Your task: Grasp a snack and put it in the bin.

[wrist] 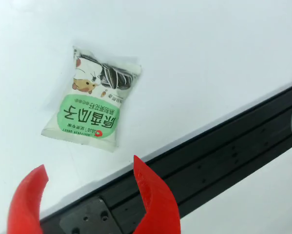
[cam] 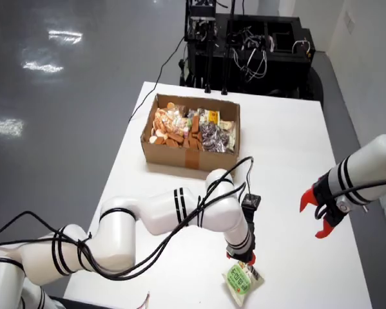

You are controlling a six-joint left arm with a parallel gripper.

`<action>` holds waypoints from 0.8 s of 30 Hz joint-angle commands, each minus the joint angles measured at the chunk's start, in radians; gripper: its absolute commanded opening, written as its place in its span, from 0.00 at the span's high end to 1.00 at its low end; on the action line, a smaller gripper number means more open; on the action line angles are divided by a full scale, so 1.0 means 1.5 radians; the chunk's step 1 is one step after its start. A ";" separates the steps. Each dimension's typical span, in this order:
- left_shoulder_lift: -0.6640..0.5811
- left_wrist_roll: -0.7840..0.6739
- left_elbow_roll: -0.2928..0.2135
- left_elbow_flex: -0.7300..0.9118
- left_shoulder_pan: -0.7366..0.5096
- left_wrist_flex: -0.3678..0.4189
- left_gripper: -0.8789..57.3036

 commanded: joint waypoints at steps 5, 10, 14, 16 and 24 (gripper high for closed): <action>0.048 0.084 -0.010 -0.020 -0.011 -0.007 0.35; 0.060 0.112 -0.008 -0.021 -0.007 -0.026 0.30; 0.064 0.132 -0.004 -0.019 -0.001 -0.036 0.28; 0.065 0.142 -0.002 -0.018 0.002 -0.038 0.28; 0.066 0.169 0.008 -0.017 0.009 -0.045 0.27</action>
